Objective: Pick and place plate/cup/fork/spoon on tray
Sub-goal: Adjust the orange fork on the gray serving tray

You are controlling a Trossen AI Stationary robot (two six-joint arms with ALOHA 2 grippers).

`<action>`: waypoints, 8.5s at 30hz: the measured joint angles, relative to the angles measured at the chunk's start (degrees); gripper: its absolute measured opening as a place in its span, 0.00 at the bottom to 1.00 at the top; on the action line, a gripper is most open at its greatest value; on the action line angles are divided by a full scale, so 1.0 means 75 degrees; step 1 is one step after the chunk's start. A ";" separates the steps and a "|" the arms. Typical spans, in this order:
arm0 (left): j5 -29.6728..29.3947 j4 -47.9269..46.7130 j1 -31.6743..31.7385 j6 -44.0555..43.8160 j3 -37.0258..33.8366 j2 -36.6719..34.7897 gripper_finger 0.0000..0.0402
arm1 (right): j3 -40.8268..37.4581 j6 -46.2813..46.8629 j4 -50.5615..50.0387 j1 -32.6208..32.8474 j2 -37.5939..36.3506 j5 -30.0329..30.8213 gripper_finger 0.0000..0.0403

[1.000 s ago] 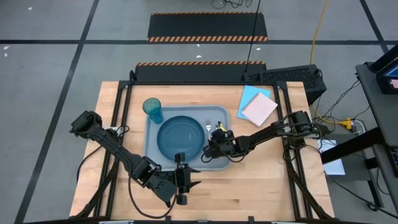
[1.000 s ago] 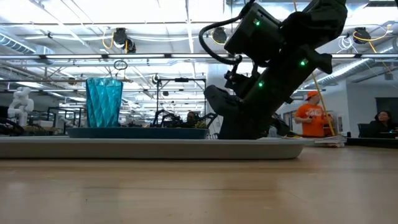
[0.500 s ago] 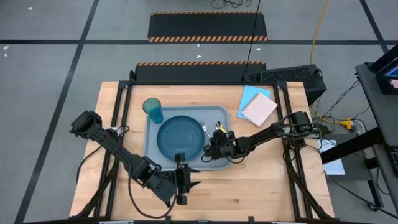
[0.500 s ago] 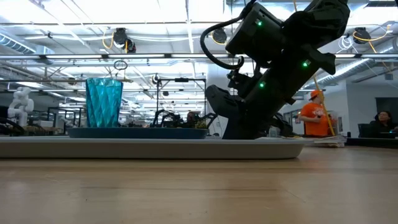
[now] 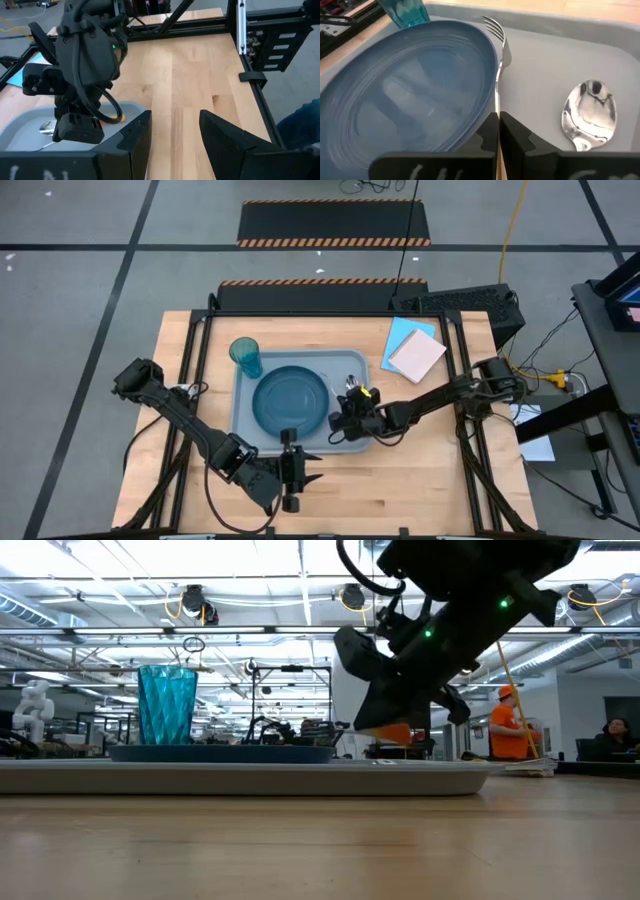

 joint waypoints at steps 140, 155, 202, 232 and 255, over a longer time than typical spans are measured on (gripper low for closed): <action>0.0402 0.1136 0.0006 0.0388 0.0000 0.0000 0.42 | -0.0961 0.2409 0.2853 0.0962 0.0141 0.0659 0.01; 0.0402 0.1271 0.0012 0.0455 0.0000 -0.0001 0.42 | -0.1142 0.3405 0.3129 0.1003 0.0824 0.1016 0.01; 0.0402 0.1274 0.0012 0.0440 0.0000 0.0000 0.42 | -0.1009 0.0837 0.2169 0.0666 -0.0963 -0.0249 0.40; 0.0402 0.1283 0.0026 0.0510 0.0000 -0.0001 0.42 | 0.0140 0.0187 -0.0025 -0.0920 0.0502 -0.3006 0.00; 0.0402 0.1266 0.0026 0.0507 0.0000 0.0000 0.42 | 0.0143 0.0191 -0.0581 -0.1276 0.0480 -0.2978 0.00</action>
